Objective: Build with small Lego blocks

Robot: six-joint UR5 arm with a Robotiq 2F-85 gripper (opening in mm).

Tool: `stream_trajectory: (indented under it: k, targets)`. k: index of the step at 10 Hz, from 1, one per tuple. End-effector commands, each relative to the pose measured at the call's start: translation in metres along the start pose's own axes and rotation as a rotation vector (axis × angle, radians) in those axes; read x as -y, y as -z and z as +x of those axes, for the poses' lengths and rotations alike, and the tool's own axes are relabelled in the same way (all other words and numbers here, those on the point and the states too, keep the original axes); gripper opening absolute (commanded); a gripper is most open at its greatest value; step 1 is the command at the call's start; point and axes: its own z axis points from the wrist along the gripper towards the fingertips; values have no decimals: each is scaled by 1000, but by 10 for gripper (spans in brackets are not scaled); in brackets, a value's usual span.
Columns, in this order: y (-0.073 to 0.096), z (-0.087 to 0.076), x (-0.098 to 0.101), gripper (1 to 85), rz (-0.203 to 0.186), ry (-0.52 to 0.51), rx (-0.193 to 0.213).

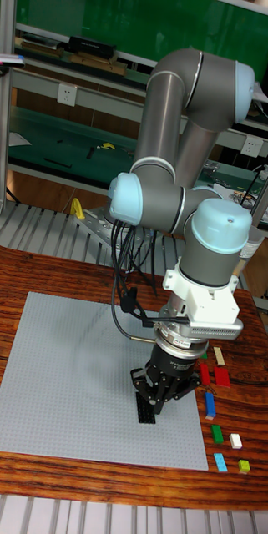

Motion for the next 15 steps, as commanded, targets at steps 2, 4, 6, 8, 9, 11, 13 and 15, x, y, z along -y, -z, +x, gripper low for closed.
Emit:
stream_trajectory:
  k: [2, 4, 6, 8, 9, 11, 13, 15]
  targets:
    - [-9, -10, -14, 13, -21, -26, 17]
    - [-12, -12, -14, 13, -13, -26, 20]
    - [-9, -4, -10, 13, -10, -18, 16]
    - [-1, 6, -3, 13, 1, -25, -1]
    - [-1, 5, -8, 13, -19, -44, 2]
    - [-1, 3, -10, 13, -26, -56, 8]
    - [-1, 2, -10, 13, -25, -59, 11]
    - [-3, 0, -13, 13, -33, -60, 15]
